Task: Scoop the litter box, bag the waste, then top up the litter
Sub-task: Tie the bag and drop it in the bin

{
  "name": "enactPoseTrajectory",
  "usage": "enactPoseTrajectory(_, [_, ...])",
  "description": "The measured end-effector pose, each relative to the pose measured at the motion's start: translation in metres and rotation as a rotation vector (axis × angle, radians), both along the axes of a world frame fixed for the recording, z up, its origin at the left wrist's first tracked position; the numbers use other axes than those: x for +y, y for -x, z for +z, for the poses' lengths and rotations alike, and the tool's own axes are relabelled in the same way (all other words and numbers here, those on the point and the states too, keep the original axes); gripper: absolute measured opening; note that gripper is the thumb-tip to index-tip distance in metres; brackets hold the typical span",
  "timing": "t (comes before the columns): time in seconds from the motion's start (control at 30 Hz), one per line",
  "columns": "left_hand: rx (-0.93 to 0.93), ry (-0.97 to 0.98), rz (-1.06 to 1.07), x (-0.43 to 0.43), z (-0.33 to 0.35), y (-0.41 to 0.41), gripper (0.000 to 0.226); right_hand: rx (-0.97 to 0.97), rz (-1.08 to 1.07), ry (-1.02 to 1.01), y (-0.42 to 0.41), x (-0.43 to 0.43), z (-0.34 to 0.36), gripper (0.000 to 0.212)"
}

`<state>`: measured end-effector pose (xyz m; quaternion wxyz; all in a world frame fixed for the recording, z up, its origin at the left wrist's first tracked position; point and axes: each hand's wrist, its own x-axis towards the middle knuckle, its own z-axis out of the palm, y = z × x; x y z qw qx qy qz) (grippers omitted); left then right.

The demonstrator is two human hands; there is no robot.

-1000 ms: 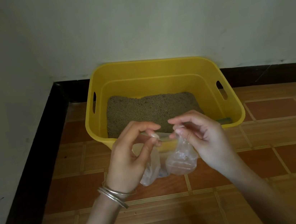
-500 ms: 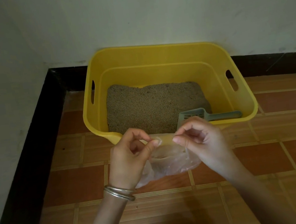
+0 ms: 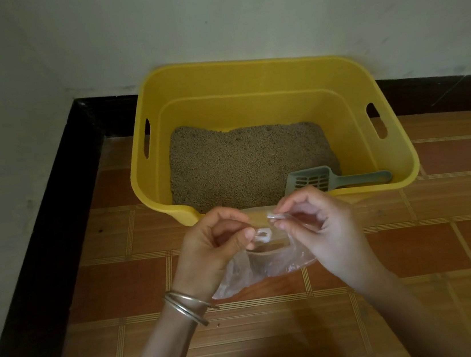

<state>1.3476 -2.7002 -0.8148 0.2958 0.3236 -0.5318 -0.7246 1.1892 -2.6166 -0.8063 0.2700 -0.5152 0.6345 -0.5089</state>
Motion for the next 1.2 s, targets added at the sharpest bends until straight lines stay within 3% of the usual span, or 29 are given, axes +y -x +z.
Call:
enactPoseTrajectory(0.13, [-0.010, -0.073, -0.040, -0.004, -0.001, 0.003, 0.027, 0.123, 0.050, 0.072, -0.001, -0.002, -0.001, 0.016])
enactPoseTrajectory(0.47, [-0.079, -0.017, -0.166, -0.008, 0.001, 0.006, 0.024, 0.392, 0.115, 0.115, 0.001, -0.006, -0.003, 0.017])
enactPoseTrajectory(0.67, [0.006, -0.087, -0.198, -0.005, -0.005, 0.006, 0.019, 0.093, 0.197, 0.111, 0.005, -0.004, -0.010, 0.020])
enactPoseTrajectory(0.9, [-0.005, -0.083, -0.207, -0.006, -0.005, 0.004, 0.014, 0.132, 0.275, 0.150, 0.007, -0.002, -0.016, 0.008])
enactPoseTrajectory(1.1, [0.034, -0.035, -0.215, -0.010, -0.009, 0.001, 0.031, 0.098, 0.370, -0.028, 0.011, 0.000, -0.014, 0.010])
enactPoseTrajectory(1.2, [0.003, 0.066, -0.185, -0.013, -0.011, -0.006, 0.035, -0.062, 0.362, -0.123, 0.013, 0.002, -0.011, 0.015])
